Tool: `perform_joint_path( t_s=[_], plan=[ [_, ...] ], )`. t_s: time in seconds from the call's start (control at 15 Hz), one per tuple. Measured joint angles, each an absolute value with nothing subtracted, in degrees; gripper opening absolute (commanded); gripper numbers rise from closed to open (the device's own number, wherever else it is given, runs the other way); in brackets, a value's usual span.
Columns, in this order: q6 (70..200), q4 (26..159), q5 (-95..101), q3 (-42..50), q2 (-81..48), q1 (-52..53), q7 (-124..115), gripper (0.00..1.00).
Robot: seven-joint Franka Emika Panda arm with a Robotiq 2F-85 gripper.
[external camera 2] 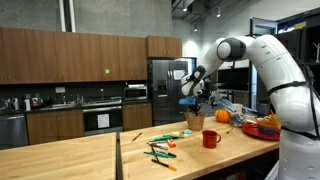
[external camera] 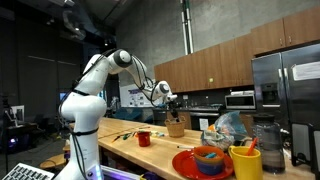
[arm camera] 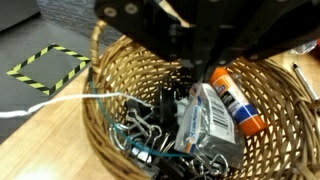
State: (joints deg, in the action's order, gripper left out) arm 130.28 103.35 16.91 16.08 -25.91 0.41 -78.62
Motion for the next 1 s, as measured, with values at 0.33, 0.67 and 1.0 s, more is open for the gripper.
perform_joint_path(
  t_s=[0.33,0.67,1.0],
  plan=[
    [130.00,102.34,16.68,15.63,-24.42,0.41,-78.25,0.01],
    [127.24,101.17,15.50,14.27,-19.29,0.31,-75.35,0.01],
    [121.75,101.06,9.93,10.68,-13.13,0.02,-67.53,0.01]
  ],
)
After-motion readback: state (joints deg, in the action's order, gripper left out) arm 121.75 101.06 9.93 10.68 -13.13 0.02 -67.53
